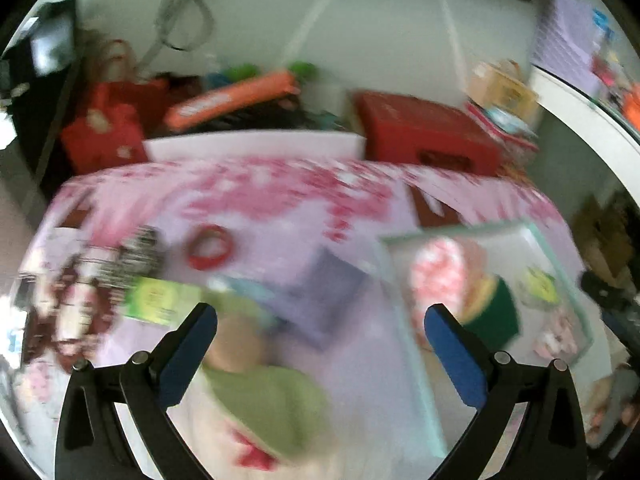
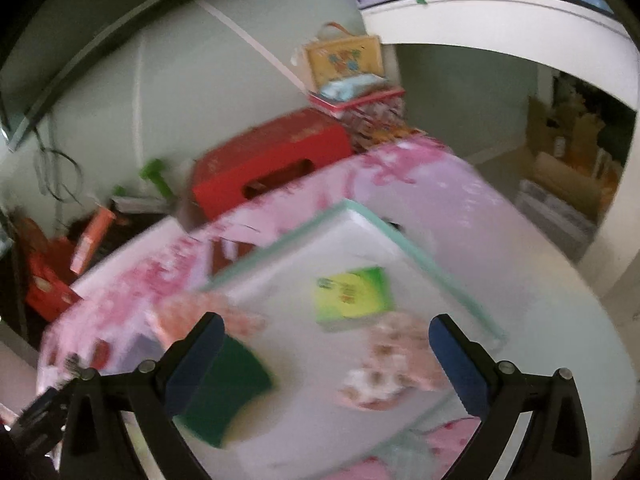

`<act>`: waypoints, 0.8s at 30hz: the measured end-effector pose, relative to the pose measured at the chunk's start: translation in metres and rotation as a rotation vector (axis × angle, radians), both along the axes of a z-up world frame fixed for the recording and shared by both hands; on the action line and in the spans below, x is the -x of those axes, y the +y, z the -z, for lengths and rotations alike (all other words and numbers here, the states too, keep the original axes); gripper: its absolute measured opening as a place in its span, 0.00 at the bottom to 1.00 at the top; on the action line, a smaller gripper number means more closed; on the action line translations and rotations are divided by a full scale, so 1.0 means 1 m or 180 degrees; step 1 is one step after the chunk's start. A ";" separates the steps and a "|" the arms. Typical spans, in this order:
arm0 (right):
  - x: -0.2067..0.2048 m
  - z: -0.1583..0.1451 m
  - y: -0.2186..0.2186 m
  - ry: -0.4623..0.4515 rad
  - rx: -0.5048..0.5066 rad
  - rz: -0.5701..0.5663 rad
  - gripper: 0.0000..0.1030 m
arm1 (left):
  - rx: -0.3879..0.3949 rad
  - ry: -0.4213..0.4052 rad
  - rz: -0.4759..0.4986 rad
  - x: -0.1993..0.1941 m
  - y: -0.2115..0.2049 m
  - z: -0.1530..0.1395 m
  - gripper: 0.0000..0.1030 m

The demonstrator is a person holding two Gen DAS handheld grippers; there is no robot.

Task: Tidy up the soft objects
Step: 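Withdraw both open tools from the tray back toward the pile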

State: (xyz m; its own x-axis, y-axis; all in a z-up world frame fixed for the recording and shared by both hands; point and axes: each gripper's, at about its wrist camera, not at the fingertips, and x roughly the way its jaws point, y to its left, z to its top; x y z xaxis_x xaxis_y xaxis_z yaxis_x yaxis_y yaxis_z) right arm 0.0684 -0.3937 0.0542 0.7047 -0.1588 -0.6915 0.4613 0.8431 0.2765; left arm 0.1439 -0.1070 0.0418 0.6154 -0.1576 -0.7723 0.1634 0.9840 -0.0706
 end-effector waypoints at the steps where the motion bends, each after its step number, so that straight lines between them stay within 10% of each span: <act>1: -0.002 -0.003 0.005 -0.0074 -0.0054 -0.0043 1.00 | -0.0040 -0.0043 -0.0088 -0.002 0.010 -0.003 1.00; 24: -0.062 -0.004 0.200 -0.0198 0.0138 -0.1662 1.00 | 0.0145 0.0057 -0.1090 -0.011 0.164 -0.001 1.00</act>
